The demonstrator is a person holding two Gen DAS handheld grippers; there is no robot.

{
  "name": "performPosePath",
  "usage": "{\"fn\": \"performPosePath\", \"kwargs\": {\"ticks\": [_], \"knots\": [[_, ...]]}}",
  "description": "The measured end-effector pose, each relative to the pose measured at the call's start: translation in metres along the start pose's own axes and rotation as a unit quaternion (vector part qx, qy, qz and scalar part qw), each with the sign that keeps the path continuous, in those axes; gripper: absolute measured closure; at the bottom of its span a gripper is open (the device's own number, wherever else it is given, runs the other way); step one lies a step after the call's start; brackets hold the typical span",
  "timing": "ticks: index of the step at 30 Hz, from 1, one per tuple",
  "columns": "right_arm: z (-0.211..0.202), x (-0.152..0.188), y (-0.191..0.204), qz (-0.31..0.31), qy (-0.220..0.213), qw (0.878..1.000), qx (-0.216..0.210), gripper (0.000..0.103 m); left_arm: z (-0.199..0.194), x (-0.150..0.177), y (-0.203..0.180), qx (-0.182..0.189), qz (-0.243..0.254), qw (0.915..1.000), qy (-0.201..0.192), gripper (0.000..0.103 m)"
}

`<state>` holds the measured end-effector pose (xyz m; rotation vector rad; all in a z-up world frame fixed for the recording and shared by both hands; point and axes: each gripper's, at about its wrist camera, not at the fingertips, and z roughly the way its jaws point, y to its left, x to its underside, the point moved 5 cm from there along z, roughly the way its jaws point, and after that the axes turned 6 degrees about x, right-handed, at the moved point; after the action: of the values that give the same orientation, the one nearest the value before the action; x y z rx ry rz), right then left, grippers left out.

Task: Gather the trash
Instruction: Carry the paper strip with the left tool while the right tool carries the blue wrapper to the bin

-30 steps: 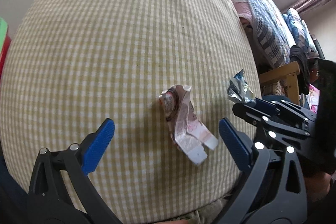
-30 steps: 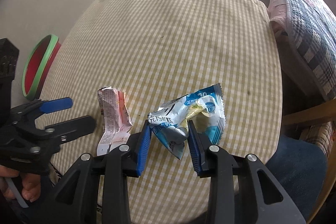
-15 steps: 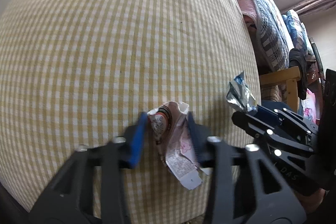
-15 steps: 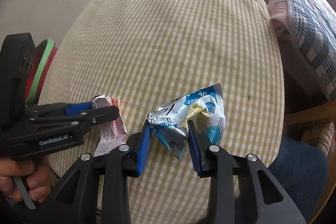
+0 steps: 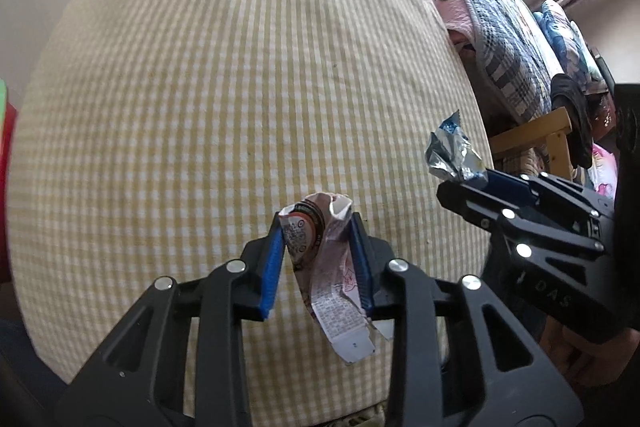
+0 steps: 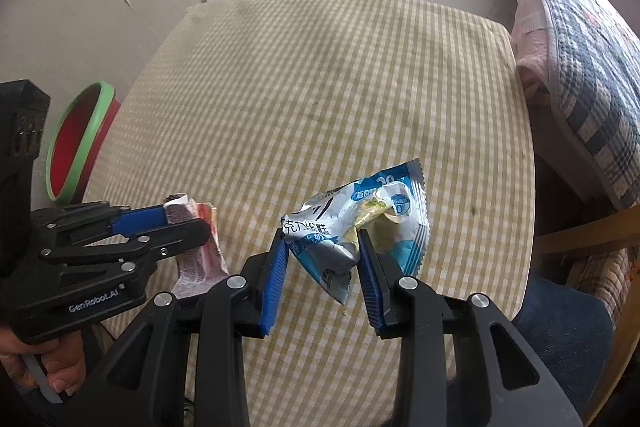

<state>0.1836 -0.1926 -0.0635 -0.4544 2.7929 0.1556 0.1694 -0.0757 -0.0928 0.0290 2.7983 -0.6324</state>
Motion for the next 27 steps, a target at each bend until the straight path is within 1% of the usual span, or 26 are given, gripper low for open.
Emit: {"fn": "performPosePath", "kwargs": {"ticks": [7,15,22,27], "knots": [[-0.013,-0.008,0.018,-0.009,-0.017,1.000,-0.007,0.069,-0.031,0.000,0.015,-0.011,-0.012,0.9994,-0.030,0.073],[-0.022,-0.025,0.052,-0.031,-0.036,0.999,-0.015,0.069,-0.076,0.002,0.049,-0.033,-0.036,0.9964,-0.069,0.073],[-0.027,-0.043,0.088,-0.061,-0.050,0.997,-0.024,0.069,-0.119,0.007,0.084,-0.053,-0.062,0.9908,-0.108,0.073],[-0.032,-0.055,0.121,-0.087,-0.060,0.994,-0.033,0.069,-0.141,0.010,0.110,-0.063,-0.085,0.9860,-0.129,0.073]]}}
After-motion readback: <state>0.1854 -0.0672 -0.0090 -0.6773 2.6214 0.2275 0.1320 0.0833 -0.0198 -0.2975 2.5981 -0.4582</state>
